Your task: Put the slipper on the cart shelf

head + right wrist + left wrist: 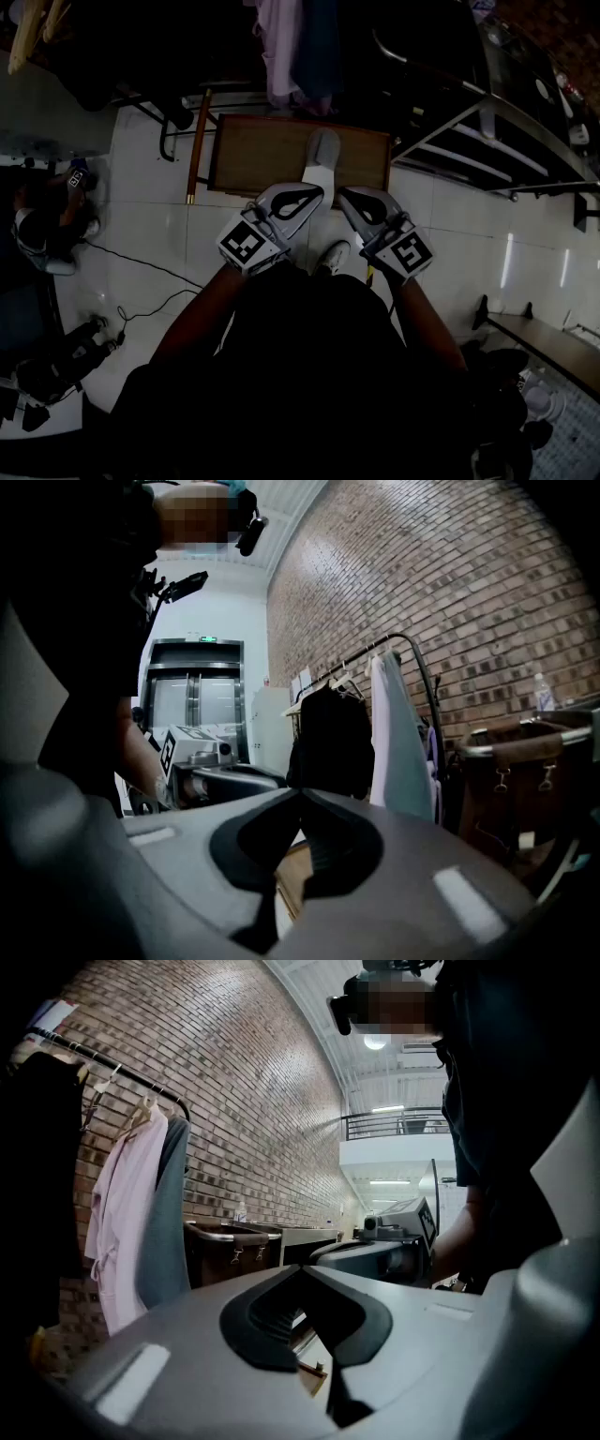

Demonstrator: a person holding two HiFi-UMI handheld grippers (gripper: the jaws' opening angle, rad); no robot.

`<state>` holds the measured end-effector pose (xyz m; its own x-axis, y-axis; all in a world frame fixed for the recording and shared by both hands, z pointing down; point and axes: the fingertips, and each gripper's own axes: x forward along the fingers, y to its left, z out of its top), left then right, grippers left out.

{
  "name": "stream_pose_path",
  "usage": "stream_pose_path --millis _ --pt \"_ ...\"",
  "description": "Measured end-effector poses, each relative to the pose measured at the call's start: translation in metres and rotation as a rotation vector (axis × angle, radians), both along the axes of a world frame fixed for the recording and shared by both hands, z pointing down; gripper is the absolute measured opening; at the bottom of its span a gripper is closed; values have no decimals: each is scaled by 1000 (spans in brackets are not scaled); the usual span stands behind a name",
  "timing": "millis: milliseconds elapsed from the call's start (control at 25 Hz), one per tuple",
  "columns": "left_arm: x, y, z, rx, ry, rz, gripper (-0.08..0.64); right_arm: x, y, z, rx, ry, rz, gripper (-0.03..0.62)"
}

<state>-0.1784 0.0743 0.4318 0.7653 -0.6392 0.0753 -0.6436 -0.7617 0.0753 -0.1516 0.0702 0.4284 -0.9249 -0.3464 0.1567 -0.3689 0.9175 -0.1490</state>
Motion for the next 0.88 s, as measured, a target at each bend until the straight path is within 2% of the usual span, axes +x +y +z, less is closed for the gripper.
stream_pose_path --millis 80,240,320,480,640,880 --pt "4 -2 -1 -24 3 -16 2 9 -5 18 -45 30 17 2" --pt "11 -7 7 -10 -22 -40 2 27 -14 56 -133 64 24 2" --pt "16 -7 10 -29 -28 -56 2 33 -15 72 -190 71 16 2" --pt "22 -8 18 -48 -17 -100 2 40 -13 111 -349 75 -9 2" --pt "25 -12 23 -80 -39 -132 2 40 -11 152 -511 102 -21 8" --pt "16 -19 48 -111 -45 -112 2 36 -14 233 -700 206 16 17"
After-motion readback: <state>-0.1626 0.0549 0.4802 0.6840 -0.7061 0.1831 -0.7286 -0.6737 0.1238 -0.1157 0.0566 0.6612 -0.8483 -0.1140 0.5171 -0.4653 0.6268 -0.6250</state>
